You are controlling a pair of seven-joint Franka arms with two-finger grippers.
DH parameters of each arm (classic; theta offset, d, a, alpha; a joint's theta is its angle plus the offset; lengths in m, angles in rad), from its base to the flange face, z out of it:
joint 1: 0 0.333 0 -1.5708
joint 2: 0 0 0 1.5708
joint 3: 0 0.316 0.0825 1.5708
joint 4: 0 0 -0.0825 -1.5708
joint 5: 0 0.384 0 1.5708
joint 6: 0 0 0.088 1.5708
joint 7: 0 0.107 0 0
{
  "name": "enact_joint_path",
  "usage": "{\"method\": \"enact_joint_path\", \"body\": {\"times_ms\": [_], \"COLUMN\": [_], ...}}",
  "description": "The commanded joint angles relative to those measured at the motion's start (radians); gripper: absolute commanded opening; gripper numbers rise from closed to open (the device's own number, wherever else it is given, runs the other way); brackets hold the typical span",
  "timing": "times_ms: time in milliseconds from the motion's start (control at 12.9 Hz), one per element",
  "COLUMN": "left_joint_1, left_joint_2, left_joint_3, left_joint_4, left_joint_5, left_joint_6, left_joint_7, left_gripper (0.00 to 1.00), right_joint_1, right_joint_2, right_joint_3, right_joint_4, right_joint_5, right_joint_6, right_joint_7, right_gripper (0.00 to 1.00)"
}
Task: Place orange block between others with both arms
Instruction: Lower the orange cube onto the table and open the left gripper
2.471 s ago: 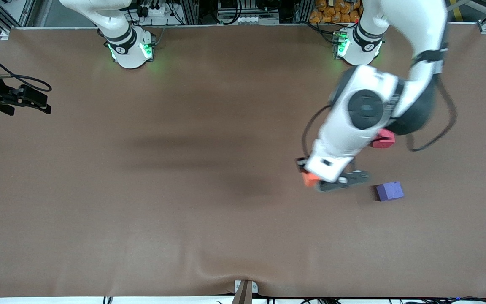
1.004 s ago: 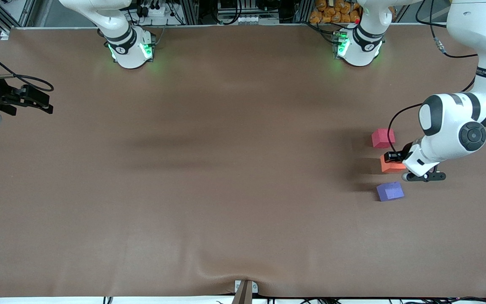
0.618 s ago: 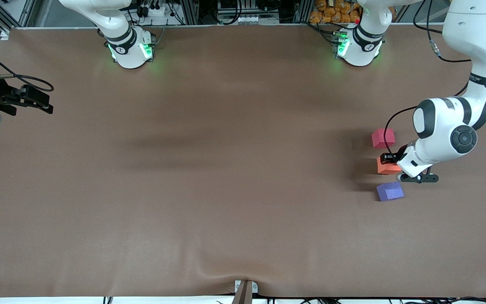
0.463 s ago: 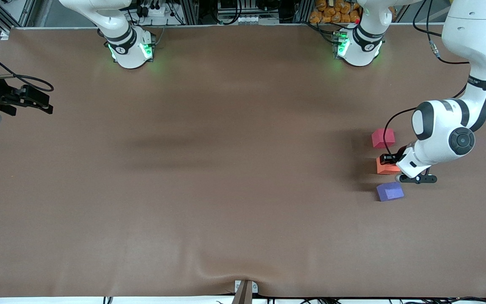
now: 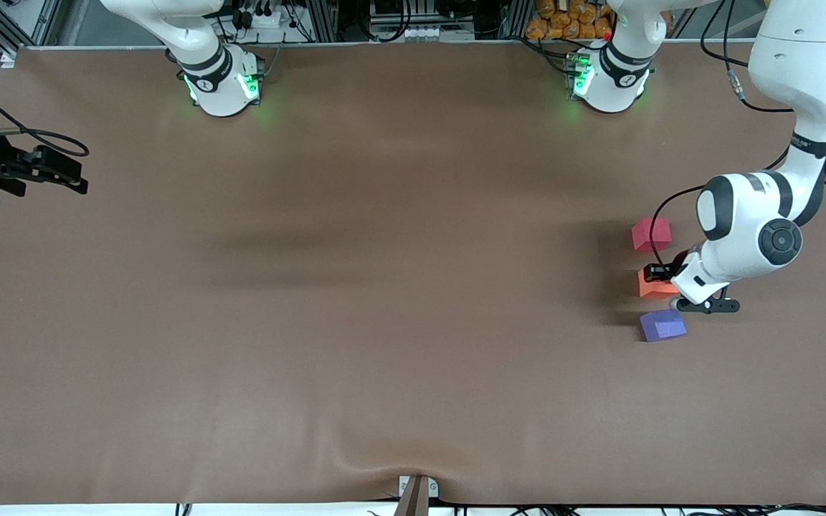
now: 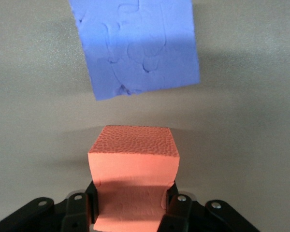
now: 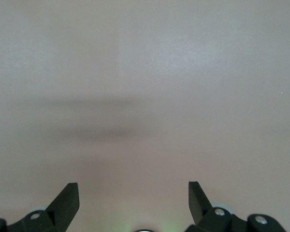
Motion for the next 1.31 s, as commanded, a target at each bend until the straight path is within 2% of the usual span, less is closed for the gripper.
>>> {"method": "enact_joint_path", "body": {"times_ms": [0,309,695,927,1236], "left_joint_1": [0.011,0.005,0.001,0.002,0.010], "left_joint_2": [0.001,-0.023,-0.115,-0.163,-0.172], "left_joint_3": [-0.010,-0.011,-0.024,-0.056,-0.056], "left_joint_4": [-0.004,0.024,0.159,0.303,0.586], "left_joint_5": [0.019,0.017,0.015,0.015,0.019], "left_joint_6": [0.023,-0.007,-0.237,-0.427,-0.719], "left_joint_7": [0.004,-0.018,-0.096,-0.175,-0.162], "left_gripper": [1.00,1.00,1.00,1.00,1.00], "right_joint_1": [-0.003,-0.002,0.000,0.000,0.001], "right_joint_2": [-0.017,-0.017,-0.019,-0.019,-0.019], "right_joint_3": [0.005,0.005,0.005,0.005,0.005], "right_joint_4": [-0.022,-0.022,-0.022,-0.022,-0.022], "right_joint_5": [-0.015,-0.015,-0.015,-0.015,-0.015], "right_joint_6": [0.011,0.008,0.003,0.003,0.003], "right_joint_7": [0.007,0.007,0.007,0.007,0.009], "right_gripper": [1.00,1.00,1.00,1.00,1.00]}}
